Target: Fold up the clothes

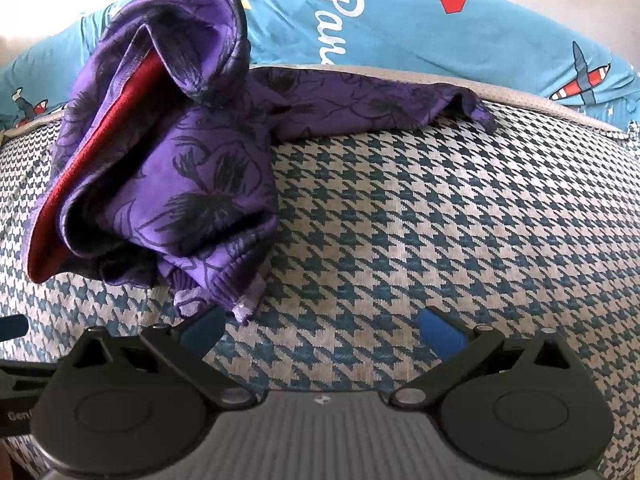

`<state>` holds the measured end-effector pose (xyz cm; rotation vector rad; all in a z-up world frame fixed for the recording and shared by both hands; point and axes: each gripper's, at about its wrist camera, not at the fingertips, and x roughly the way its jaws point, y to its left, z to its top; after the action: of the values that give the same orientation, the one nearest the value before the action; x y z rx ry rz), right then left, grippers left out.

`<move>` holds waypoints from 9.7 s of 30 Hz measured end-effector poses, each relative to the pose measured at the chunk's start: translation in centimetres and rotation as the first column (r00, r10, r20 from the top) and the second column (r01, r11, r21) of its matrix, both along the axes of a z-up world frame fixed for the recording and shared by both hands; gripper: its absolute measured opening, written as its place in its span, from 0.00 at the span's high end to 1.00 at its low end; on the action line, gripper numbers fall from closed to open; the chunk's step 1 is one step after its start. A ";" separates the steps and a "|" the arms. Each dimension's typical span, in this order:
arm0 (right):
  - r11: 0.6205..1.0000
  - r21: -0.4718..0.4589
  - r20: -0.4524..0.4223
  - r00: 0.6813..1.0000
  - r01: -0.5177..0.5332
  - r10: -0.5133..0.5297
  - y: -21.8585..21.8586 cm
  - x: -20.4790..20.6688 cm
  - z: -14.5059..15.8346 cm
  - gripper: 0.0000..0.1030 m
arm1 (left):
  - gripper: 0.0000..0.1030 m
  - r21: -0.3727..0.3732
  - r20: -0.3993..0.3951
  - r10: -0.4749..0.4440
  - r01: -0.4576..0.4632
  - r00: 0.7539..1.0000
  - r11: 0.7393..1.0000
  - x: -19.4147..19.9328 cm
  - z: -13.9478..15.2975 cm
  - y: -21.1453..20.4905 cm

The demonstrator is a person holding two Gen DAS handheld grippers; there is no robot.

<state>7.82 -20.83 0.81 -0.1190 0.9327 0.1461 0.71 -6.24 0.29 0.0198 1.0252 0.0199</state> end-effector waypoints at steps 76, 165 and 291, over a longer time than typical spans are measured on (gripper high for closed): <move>0.997 0.021 0.021 0.998 -0.068 0.067 2.4 0.3 0.4 0.00 | 0.00 0.030 0.005 0.097 -0.097 0.995 0.995 1.9 -0.6 0.9; 0.900 0.232 0.357 0.828 0.370 -0.433 -12.3 -2.5 7.4 0.70 | 0.00 -0.219 0.179 0.062 -0.022 0.982 0.976 6.4 4.0 5.0; 0.930 0.182 0.485 0.794 0.320 -0.368 -12.5 -6.4 7.1 0.93 | 0.00 -0.116 0.112 0.117 -0.104 0.987 0.988 -2.4 -3.0 5.0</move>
<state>1.38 -33.31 7.94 0.0990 0.3961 -0.1814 -1.65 -1.23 -2.70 -0.1369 0.9060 0.0649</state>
